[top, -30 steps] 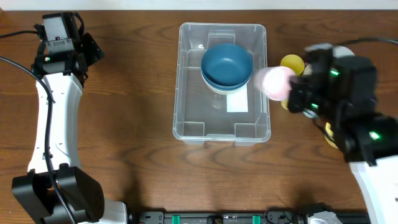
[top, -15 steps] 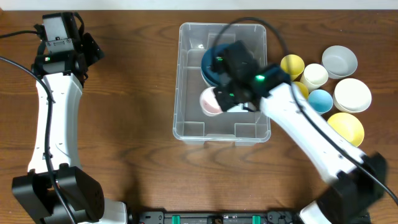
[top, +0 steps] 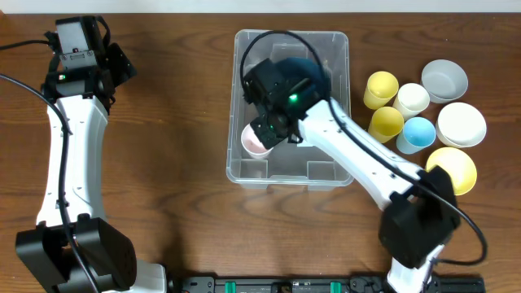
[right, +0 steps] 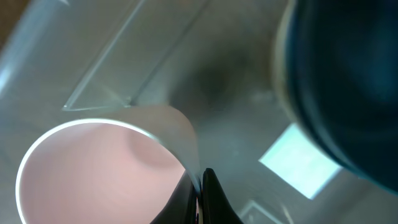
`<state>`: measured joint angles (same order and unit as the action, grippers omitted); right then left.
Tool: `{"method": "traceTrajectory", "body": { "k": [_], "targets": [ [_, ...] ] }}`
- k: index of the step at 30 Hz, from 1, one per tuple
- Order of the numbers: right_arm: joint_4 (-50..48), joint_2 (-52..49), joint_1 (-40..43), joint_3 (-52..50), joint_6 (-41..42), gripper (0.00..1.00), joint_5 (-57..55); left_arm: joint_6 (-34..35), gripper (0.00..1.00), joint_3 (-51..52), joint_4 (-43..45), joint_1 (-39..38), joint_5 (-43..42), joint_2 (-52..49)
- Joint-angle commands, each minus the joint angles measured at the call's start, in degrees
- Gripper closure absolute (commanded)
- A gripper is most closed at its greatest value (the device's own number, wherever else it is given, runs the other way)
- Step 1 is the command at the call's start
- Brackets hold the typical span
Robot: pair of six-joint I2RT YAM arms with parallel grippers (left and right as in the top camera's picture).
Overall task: Pack container
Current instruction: 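Carry the pink cup into the container's front-left and release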
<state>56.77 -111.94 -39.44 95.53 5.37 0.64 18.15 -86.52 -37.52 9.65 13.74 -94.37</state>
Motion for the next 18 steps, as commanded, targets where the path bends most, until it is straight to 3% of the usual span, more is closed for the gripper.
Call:
{"method": "traceTrajectory", "body": {
  "k": [1,18],
  "targets": [
    [0.09,-1.53,-0.9,1.05,-0.74,0.99,3.08,-0.13,0.02,-0.72,-0.2,0.2,0.7,0.83],
    [1.27,-3.5,-2.23,-0.26,-1.2,0.99,3.56,-0.13,0.02,-0.72,-0.22,0.2,0.7,0.83]
  ]
}}
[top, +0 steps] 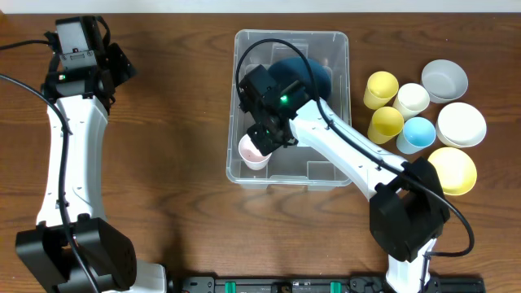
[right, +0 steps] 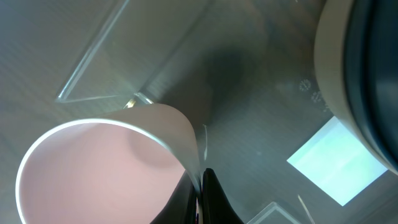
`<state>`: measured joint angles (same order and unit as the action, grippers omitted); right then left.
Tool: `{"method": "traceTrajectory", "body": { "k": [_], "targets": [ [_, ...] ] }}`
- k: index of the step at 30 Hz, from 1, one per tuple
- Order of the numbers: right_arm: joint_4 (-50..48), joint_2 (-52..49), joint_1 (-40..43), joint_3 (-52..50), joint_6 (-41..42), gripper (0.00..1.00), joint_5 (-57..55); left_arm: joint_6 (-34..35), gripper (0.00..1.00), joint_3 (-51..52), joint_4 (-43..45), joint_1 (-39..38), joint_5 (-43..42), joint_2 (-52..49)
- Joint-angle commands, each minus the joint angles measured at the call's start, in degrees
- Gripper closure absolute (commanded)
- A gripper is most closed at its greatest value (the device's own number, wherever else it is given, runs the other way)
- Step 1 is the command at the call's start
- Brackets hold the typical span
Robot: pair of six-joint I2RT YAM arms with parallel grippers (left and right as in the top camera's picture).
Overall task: Pack container
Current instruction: 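Carry the pink cup into the container's front-left and release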
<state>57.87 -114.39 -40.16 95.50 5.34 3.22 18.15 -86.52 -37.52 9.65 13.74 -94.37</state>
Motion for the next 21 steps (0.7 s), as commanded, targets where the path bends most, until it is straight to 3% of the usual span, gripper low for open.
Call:
{"method": "traceTrajectory", "body": {
  "k": [1,7,9,10,11,21],
  "targets": [
    [0.07,-1.05,-1.68,-0.48,-1.2,0.99,1.16,-0.13,0.02,-0.72,-0.2,0.2,0.7,0.83],
    [-0.46,-1.05,-2.29,-1.92,-1.16,0.98,1.31,-0.11,0.02,-0.72,-0.2,0.2,0.7,0.83],
    [-0.39,-1.05,-2.27,-2.21,-1.18,0.9,1.31,-0.13,0.02,-0.72,-0.2,0.2,0.7,0.83],
    [-0.35,-1.05,-2.27,-2.21,-1.16,0.77,1.31,-0.11,0.02,-0.72,-0.2,0.2,0.7,0.83],
    [-0.35,-1.05,-2.27,-2.21,-1.18,0.73,1.31,-0.13,0.02,-0.72,-0.2,0.2,0.7,0.83],
    [-1.77,-0.83,-2.27,-1.95,-1.18,0.63,1.31,-0.13,0.02,-0.72,-0.2,0.2,0.7,0.83]
  ]
}}
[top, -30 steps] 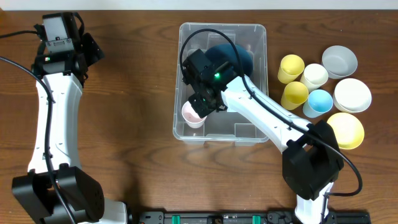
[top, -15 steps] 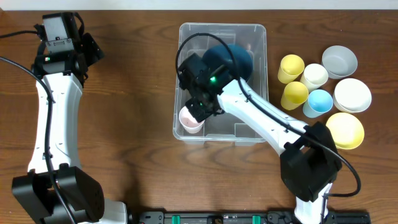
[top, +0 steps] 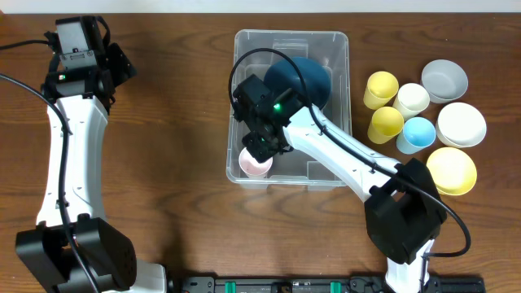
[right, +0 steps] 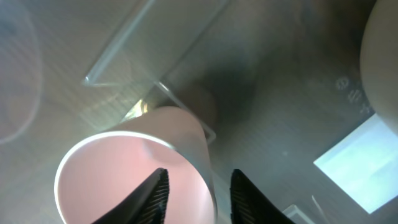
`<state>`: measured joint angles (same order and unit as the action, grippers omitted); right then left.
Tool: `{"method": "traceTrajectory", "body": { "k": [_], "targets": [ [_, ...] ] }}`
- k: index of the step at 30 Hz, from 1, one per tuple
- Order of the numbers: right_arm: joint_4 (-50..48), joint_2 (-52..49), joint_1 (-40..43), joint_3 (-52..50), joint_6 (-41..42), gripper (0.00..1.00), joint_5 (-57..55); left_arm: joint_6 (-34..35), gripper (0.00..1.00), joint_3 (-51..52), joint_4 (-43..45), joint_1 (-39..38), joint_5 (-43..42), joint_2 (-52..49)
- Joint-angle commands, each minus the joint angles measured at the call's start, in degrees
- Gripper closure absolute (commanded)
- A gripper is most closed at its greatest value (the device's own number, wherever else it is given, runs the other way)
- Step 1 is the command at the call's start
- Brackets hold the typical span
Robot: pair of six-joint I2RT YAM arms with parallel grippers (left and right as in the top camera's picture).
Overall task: Pack container
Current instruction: 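Carry the pink cup into the container's front-left and release, then move the right gripper back over the light-blue cup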
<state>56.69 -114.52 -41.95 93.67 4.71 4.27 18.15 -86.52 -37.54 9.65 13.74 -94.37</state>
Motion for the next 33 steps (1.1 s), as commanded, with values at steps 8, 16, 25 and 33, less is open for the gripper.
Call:
{"method": "traceTrajectory", "body": {
  "k": [8,16,25,33],
  "targets": [
    [1.36,4.81,2.08,5.4,-0.52,0.57,-1.73,-0.13,0.02,-0.72,-0.2,0.2,0.7,0.83],
    [5.95,19.04,14.53,7.21,3.8,0.5,-13.16,-0.13,0.02,-0.72,-0.2,0.2,0.7,0.83],
    [13.05,25.35,40.52,6.97,6.14,0.49,-13.49,-0.11,0.02,-0.72,-0.17,0.2,0.7,0.83],
    [11.85,25.27,54.99,0.13,7.52,0.46,-13.0,-0.11,0.02,-0.72,-0.2,0.2,0.7,0.83]
  ]
}}
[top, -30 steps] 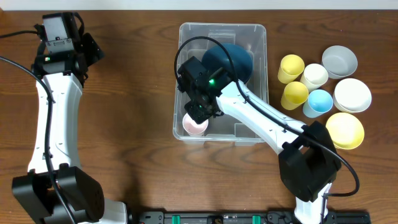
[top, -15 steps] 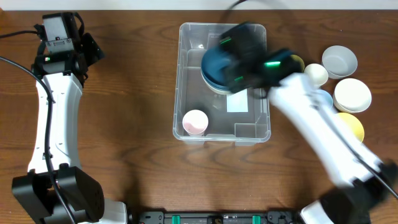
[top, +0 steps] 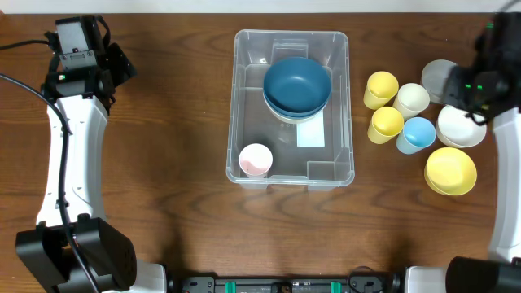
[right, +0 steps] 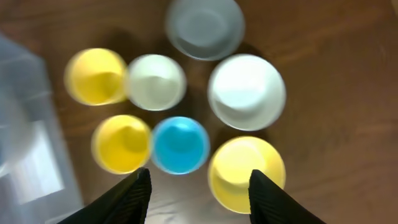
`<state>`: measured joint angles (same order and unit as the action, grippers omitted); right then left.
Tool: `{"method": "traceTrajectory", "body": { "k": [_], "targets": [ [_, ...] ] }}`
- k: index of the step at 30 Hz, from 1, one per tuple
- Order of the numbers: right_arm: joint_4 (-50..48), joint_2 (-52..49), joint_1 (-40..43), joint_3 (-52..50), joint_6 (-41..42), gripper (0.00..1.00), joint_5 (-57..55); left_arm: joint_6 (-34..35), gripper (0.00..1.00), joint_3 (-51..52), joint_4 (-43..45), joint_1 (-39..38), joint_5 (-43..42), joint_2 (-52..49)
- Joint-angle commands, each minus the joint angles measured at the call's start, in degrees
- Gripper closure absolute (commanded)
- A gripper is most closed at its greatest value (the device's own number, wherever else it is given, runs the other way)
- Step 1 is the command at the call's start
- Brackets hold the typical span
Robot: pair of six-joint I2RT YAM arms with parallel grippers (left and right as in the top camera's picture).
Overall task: Pack container
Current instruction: 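Move the right gripper back over the light-blue cup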
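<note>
The clear container (top: 236,98) holds a dark blue bowl (top: 297,84) stacked at its far side. A pink cup (top: 255,159) stands upright in its near left corner. My right gripper (right: 198,186) hangs wide open and empty over the loose dishes on the right, between the blue cup (right: 180,144) and the yellow bowl (right: 247,174). Its arm (top: 488,89) enters at the right edge. My left gripper (top: 118,65) stays at the far left corner, away from everything, and its jaws are not readable.
Right of the container stand two yellow cups (top: 381,88) (top: 386,123), a cream cup (top: 412,99), a grey bowl (top: 444,79) and a white bowl (top: 461,124). A white label (top: 310,133) lies on the container floor.
My right gripper was open over the pink cup in the container's near left corner. Now it is out of the container, wide open above the dishes on the right. The cup stayed put.
My right gripper was shut on the pink cup's rim inside the container at its left side. Then it held the cup closer to the near left corner. Then it stood open with the cup released there. Now it is over the remaining dishes.
</note>
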<state>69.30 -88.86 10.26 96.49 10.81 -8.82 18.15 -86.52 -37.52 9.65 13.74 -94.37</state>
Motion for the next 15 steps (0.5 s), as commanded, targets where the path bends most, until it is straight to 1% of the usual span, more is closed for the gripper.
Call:
{"method": "traceTrajectory", "body": {
  "k": [1,4,7,10,15],
  "targets": [
    [-1.42,-0.39,3.63,-3.65,1.4,0.45,0.07,-0.11,0.02,-0.72,-0.2,0.2,0.7,0.83],
    [-5.46,-0.39,5.73,-8.04,1.4,0.34,0.09,-0.11,0.02,-0.72,-0.2,0.2,0.7,0.83],
    [-10.01,-0.42,6.32,-12.92,1.38,0.28,0.31,-0.11,0.02,-0.72,-0.2,0.2,0.7,0.83],
    [-14.86,-0.42,6.23,-18.56,1.29,0.26,1.25,-0.13,0.02,-0.72,-0.22,0.2,0.7,0.83],
    [-23.69,-0.42,6.23,-28.02,-2.03,0.25,4.87,-0.13,0.02,-0.72,-0.2,0.2,0.7,0.83]
  ]
}}
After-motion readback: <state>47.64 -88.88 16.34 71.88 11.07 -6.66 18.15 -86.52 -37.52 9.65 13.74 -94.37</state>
